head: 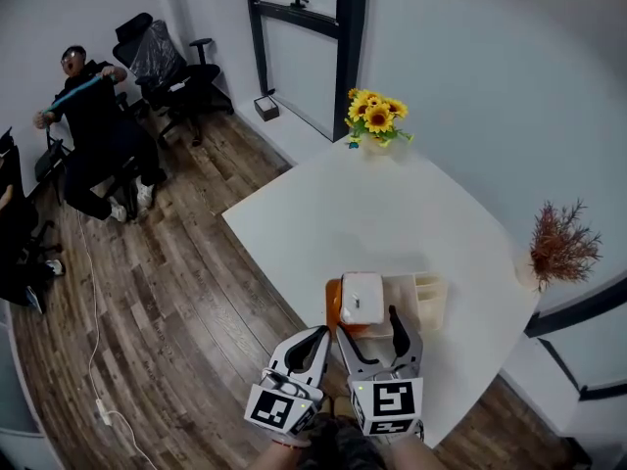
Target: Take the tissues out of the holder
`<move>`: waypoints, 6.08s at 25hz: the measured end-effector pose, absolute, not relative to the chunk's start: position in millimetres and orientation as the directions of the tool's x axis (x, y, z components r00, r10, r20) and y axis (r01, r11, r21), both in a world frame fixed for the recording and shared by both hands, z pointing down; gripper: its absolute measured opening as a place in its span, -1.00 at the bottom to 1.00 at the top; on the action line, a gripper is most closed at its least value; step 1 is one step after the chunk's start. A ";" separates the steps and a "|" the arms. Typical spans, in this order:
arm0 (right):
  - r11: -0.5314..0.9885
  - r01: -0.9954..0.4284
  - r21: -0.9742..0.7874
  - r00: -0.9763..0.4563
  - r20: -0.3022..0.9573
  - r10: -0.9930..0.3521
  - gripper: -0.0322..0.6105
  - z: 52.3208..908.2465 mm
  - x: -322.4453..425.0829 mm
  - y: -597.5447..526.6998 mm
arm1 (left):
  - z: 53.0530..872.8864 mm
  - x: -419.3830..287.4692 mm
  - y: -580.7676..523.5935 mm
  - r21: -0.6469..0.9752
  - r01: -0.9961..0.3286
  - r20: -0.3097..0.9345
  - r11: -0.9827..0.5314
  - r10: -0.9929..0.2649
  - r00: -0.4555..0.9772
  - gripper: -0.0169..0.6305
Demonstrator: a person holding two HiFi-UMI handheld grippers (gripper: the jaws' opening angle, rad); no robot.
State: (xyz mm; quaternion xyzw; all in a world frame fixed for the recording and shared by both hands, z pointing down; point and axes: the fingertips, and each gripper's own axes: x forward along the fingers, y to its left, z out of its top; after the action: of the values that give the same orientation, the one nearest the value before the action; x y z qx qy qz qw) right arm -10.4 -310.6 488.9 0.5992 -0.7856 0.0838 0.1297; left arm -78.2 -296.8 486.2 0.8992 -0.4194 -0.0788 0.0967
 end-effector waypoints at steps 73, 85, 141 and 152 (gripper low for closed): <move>0.320 -0.947 0.041 -0.307 0.190 -0.933 -0.10 406.2 49.1 -292.8 | 415.9 -42.6 -294.9 0.148 -0.702 -0.105 -0.697 -0.717 0.690 -0.93; 0.353 -0.934 0.060 -0.339 0.164 -0.926 -0.10 384.6 59.8 -287.0 | 406.4 -30.1 -293.2 0.154 -0.697 -0.111 -0.700 -0.713 0.692 -0.92; 0.374 -0.926 0.058 -0.368 0.097 -0.925 -0.10 329.9 87.4 -268.7 | 355.2 -35.4 -290.0 0.162 -0.708 -0.179 -0.687 -0.726 0.664 -0.93; 0.373 -0.926 0.053 -0.367 0.106 -0.924 -0.10 334.0 91.0 -264.0 | 359.4 -34.4 -284.6 0.173 -0.706 -0.174 -0.686 -0.727 0.664 -0.93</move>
State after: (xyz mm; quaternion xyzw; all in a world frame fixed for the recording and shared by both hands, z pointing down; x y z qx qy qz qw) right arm 91.0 -264.0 334.0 0.5597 -0.8266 0.0080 0.0590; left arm -34.4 -284.6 359.4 0.9109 -0.3935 -0.1152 0.0454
